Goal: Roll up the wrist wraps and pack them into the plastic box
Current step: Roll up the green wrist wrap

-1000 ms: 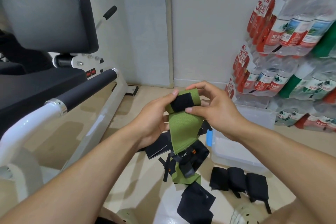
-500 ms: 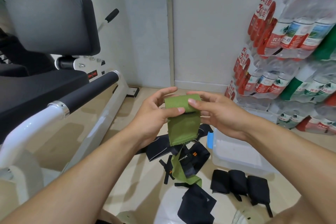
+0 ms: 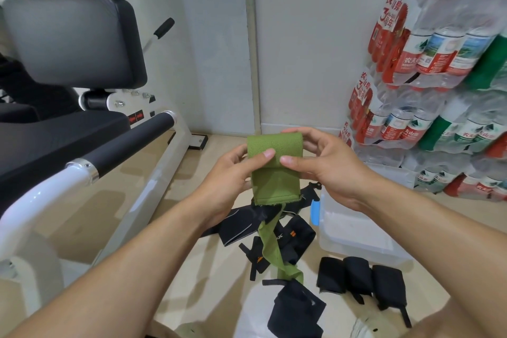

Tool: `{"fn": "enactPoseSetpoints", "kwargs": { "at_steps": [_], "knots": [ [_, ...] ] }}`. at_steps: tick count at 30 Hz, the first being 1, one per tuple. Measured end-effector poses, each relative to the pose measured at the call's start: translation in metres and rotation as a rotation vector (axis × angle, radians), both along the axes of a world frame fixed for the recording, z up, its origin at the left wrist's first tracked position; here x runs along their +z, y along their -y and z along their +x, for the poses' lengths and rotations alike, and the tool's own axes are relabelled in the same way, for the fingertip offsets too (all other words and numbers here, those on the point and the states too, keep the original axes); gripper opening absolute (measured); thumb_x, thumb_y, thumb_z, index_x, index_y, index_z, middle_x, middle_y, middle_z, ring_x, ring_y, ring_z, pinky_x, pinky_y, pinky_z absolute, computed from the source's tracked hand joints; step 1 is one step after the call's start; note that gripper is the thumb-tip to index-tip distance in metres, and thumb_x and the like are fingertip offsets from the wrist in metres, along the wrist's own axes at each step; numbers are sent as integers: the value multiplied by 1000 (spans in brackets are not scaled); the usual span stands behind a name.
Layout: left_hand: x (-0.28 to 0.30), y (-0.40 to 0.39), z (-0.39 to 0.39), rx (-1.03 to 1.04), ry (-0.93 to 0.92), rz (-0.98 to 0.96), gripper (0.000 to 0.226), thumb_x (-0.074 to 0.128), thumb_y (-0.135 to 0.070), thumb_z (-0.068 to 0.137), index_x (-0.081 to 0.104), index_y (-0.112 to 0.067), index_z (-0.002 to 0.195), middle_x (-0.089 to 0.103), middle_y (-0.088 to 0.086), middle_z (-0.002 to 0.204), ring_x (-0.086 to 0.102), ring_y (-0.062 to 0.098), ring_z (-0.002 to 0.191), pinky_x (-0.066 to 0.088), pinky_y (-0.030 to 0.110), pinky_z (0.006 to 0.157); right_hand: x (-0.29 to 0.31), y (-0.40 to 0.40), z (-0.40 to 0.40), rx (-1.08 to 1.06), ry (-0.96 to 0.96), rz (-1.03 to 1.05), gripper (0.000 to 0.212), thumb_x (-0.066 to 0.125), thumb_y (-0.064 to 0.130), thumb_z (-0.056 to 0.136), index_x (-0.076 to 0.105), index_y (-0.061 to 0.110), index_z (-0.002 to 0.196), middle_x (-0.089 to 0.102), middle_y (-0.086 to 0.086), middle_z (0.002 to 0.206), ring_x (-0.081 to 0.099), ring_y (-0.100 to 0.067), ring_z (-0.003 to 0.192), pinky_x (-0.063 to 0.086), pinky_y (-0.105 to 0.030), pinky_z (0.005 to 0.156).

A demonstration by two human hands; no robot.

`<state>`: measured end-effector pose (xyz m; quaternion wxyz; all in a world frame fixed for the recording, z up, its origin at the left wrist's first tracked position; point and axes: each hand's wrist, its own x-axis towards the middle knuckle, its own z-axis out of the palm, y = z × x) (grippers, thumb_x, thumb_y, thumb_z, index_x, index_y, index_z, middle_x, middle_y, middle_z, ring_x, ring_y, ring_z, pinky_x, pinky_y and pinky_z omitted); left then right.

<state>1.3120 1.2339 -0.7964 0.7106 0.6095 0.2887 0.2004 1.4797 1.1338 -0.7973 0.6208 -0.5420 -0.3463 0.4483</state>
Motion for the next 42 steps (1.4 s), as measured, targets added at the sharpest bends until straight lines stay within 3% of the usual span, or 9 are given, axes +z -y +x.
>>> {"fn": "enactPoseSetpoints", "kwargs": {
  "at_steps": [3,8,14,19,24,27,31,36,42],
  "knots": [
    [1,3,0,10,-31,-21,37,64,-37,95,67,-18,126,73,1,122,71,23,111,55,45,96,0,0,0,-6,34,18,43,75,-9,83,68,14,119,74,-5,121,75,-30,98,63,-36,83],
    [3,5,1,33,-27,-58,34,64,-33,96,68,-15,124,74,5,119,73,26,106,60,46,89,-1,2,0,0,71,46,43,73,-16,81,68,12,114,76,-2,112,75,-19,95,63,-31,78],
    [3,4,3,60,-18,-203,41,65,-33,95,68,-4,124,73,9,107,72,29,102,57,47,96,-8,1,-1,-29,260,65,41,79,-16,74,74,15,100,76,-4,112,70,-18,111,60,-36,91],
    [4,-1,1,109,42,-278,47,76,-16,80,63,-4,124,74,14,108,72,31,99,61,43,87,-5,0,4,-5,258,18,43,81,-16,72,77,18,98,78,-2,108,73,-19,105,61,-27,82],
    [3,-2,-1,126,81,-225,46,75,4,80,64,-9,123,71,16,119,74,25,93,60,33,77,1,4,9,130,140,-81,60,83,25,71,66,23,128,72,6,125,72,-19,111,57,-37,97],
    [3,-3,-1,111,116,-191,54,76,7,73,64,-9,123,71,17,118,73,24,95,59,31,77,0,4,9,207,68,-151,66,79,36,74,59,23,136,73,1,125,71,-21,115,56,-46,100],
    [2,-4,0,111,146,-182,61,77,9,66,64,-9,123,69,16,117,73,22,94,59,31,76,3,5,6,227,157,-193,57,72,38,81,59,25,135,77,0,117,72,-16,110,49,-33,104],
    [-1,-4,2,129,112,-115,64,73,21,71,63,-10,125,71,11,116,71,24,103,59,34,82,0,5,5,205,85,-154,46,71,13,92,57,18,135,76,-5,117,73,-24,109,58,-37,98],
    [3,-6,3,112,98,-160,64,79,2,70,60,-11,130,74,10,116,73,22,100,60,33,86,-3,6,6,167,105,-103,46,71,4,91,58,18,133,75,-5,119,74,-29,107,59,-48,96]
  ]
}}
